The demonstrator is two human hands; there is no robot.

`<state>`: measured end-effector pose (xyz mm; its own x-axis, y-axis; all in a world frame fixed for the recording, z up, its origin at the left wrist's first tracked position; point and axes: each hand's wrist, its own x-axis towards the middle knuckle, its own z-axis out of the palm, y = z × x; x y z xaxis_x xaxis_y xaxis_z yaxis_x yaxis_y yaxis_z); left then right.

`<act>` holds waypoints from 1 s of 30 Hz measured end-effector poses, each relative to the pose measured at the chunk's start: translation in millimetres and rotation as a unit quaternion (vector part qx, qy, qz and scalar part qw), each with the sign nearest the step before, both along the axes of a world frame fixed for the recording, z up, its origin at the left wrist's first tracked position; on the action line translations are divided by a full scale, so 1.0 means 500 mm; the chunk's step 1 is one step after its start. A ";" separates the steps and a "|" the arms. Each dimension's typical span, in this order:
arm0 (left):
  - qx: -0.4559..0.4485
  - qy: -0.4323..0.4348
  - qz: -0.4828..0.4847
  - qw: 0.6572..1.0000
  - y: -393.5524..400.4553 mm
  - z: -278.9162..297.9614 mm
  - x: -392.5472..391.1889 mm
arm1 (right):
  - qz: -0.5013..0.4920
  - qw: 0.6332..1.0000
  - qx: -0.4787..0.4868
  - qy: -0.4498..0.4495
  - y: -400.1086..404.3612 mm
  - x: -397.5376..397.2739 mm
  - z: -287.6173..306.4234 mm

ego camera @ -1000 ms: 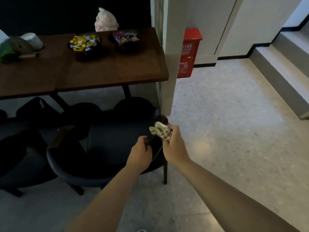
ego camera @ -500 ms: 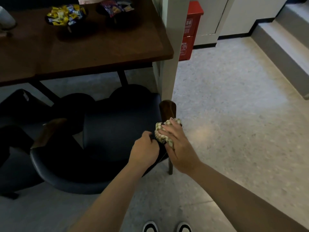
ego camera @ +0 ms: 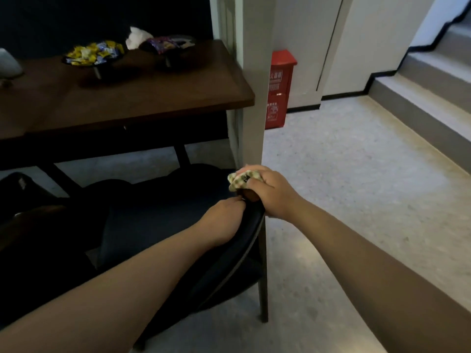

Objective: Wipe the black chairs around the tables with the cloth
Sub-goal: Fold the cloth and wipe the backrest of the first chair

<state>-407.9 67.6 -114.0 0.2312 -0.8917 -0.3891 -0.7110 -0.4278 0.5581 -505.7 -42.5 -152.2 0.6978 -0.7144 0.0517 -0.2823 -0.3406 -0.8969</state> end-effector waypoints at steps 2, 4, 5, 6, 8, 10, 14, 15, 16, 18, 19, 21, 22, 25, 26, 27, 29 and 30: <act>-0.001 -0.033 -0.012 0.999 0.000 0.005 -0.006 | 0.004 1.000 0.016 -0.001 -0.027 0.017 -0.011; -0.017 -0.064 -0.019 0.998 0.001 0.007 -0.015 | 0.001 0.999 0.033 -0.022 -0.044 0.032 -0.015; -0.032 -0.076 -0.004 0.997 0.002 0.009 -0.019 | -0.001 0.998 0.045 -0.039 -0.048 0.037 -0.015; -0.047 -0.081 0.016 0.995 0.002 0.010 -0.022 | -0.005 0.997 0.054 -0.058 -0.049 0.041 -0.017; -0.060 -0.110 -0.008 0.992 0.005 0.017 -0.029 | -0.010 0.994 0.052 -0.098 -0.039 0.037 -0.020; -0.046 -0.141 -0.040 0.988 0.011 0.024 -0.045 | -0.003 0.988 0.043 -0.151 -0.021 0.023 -0.026; -0.012 -0.219 -0.080 0.972 0.039 0.041 -0.071 | -0.028 0.966 0.058 -0.250 0.035 -0.019 -0.043; -0.009 -0.225 -0.083 0.971 0.045 0.046 -0.075 | -0.030 0.957 0.065 -0.281 0.050 -0.027 -0.049; -0.008 -0.232 -0.083 0.969 0.053 0.053 -0.079 | -0.021 0.945 0.070 -0.318 0.064 -0.033 -0.056; -0.007 -0.228 -0.078 0.970 0.061 0.059 -0.082 | -0.018 0.920 0.095 -0.380 0.086 -0.040 -0.072; -0.003 -0.224 -0.081 0.971 0.064 0.063 -0.085 | -0.028 0.912 0.107 -0.396 0.095 -0.039 -0.078; 0.009 -0.222 -0.094 0.971 0.069 0.065 -0.086 | -0.048 0.907 0.106 -0.405 0.098 -0.033 -0.088; 0.015 -0.220 -0.096 0.971 0.070 0.064 -0.084 | -0.051 0.910 0.096 -0.401 0.094 -0.029 -0.091; 0.023 -0.226 -0.098 0.969 0.069 0.061 -0.080 | -0.055 0.927 0.069 -0.364 0.077 -0.021 -0.094; 0.021 -0.235 -0.101 0.967 0.067 0.060 -0.080 | -0.059 0.930 0.074 -0.355 0.075 -0.018 -0.093; 0.018 -0.245 -0.103 0.964 0.067 0.060 -0.081 | -0.065 0.931 0.080 -0.350 0.075 -0.016 -0.092; 0.014 -0.265 -0.113 0.958 0.066 0.061 -0.083 | -0.069 0.927 0.084 -0.360 0.078 -0.011 -0.093; 0.016 -0.275 -0.121 0.954 0.065 0.061 -0.084 | -0.075 0.923 0.078 -0.368 0.083 -0.011 -0.096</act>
